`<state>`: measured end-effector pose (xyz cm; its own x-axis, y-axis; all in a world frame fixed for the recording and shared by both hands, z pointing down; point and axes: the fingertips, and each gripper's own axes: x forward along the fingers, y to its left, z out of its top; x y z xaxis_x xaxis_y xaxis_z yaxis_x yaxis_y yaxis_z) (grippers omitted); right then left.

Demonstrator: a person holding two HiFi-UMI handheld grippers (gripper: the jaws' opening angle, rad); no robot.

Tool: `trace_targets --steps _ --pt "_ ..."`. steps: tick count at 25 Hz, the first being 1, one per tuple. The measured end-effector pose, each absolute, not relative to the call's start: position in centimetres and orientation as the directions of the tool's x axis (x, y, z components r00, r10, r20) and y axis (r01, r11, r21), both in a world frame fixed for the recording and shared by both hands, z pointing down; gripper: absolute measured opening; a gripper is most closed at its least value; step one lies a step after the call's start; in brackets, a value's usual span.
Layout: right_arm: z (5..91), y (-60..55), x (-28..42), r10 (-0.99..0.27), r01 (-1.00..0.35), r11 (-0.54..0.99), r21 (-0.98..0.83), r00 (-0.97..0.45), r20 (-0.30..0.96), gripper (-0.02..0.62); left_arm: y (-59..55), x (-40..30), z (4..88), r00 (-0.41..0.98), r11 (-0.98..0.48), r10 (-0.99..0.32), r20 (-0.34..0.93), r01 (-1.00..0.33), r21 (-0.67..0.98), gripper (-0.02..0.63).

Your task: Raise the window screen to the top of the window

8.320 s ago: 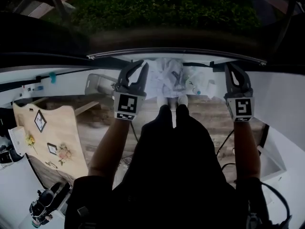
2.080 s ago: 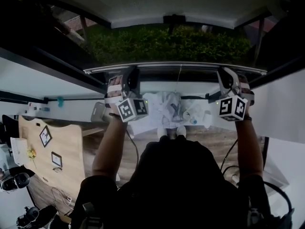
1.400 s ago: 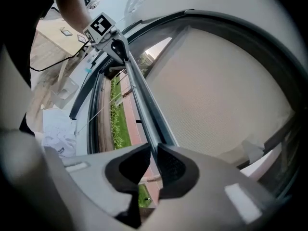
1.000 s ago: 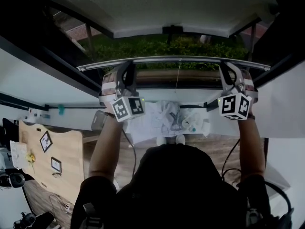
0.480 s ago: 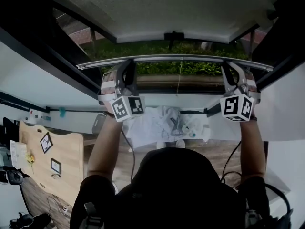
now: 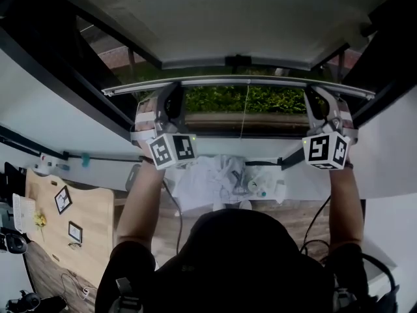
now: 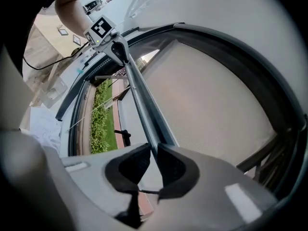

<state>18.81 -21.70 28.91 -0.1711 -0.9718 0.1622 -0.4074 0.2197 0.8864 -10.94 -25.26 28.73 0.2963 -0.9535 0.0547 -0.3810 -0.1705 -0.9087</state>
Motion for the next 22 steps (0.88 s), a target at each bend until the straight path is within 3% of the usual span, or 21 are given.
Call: trace_targets --steps 22 --pt "22.1 -21.6 18.2 -0.97 -0.392 0.198 0.899 -0.21 0.122 0.049 -25.2 -11.2 22.3 0.306 -0.15 -0.951 0.041 -0.345 -0.927 0.054"
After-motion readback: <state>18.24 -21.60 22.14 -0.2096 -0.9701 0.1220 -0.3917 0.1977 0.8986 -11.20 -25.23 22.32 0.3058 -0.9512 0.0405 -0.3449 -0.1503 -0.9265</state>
